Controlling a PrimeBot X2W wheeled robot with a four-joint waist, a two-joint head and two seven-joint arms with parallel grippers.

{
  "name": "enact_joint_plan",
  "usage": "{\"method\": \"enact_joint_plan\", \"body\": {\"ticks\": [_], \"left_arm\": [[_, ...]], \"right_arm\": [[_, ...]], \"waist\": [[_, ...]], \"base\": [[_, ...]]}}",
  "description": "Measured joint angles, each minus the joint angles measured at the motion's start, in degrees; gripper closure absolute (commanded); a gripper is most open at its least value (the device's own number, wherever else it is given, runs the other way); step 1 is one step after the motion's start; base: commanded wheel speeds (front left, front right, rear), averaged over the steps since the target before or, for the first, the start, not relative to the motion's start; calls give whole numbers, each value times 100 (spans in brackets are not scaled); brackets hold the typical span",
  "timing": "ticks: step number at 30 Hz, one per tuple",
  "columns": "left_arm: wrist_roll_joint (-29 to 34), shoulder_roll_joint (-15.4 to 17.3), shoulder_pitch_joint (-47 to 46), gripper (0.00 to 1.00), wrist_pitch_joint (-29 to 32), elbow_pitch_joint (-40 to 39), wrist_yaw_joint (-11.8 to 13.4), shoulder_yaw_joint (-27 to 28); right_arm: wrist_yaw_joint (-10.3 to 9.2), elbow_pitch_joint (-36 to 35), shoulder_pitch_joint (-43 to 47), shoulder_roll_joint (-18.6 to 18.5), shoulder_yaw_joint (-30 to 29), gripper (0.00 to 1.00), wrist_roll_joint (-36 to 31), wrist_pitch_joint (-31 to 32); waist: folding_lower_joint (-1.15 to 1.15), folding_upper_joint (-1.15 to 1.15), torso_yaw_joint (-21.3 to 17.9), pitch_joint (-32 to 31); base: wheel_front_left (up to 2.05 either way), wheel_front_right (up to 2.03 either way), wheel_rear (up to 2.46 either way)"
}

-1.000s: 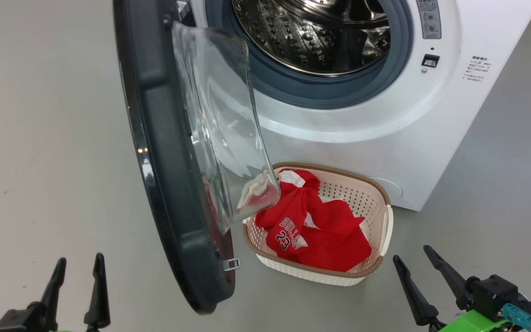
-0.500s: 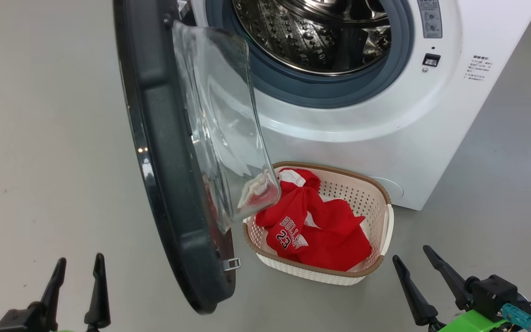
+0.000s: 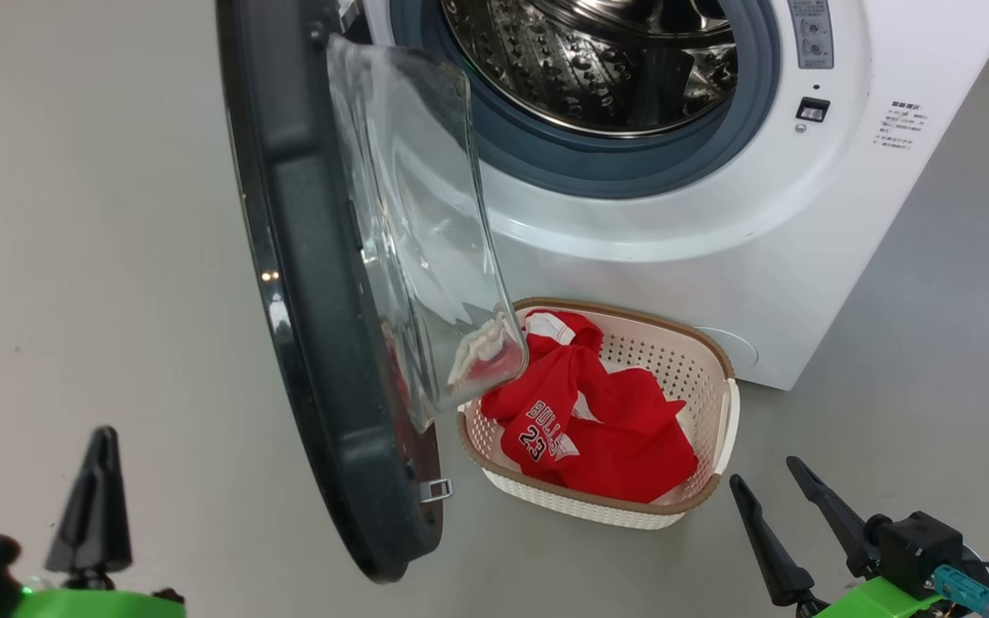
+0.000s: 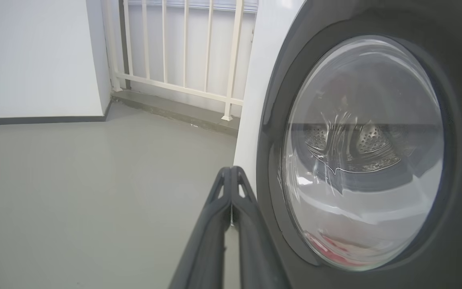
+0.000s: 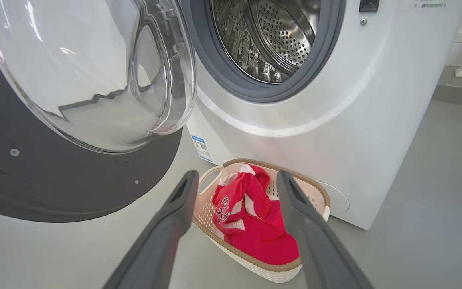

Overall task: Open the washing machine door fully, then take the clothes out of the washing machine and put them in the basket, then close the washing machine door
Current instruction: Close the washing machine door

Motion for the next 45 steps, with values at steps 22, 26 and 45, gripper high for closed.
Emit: {"method": "enact_joint_plan", "body": {"ticks": [22,26,45], "left_arm": [[-5016,2198,-567,100,759,-54,1,-1114],[-5896,2583,-734,100,1193,-203,1,-1160],[-7549,3112,-1221,100,3322,-522,1,-1374]], "right_arm": [[0,19,-1,43,43,0,1,0],[0,31,-1,45,52,0,1,0],[0,38,-29,45,40,0,1,0]], "waist": [[0,0,22,33],[0,0,9,51],[0,0,-236,240]], "base": [[0,0,0],[0,0,0],[0,0,0]]}}
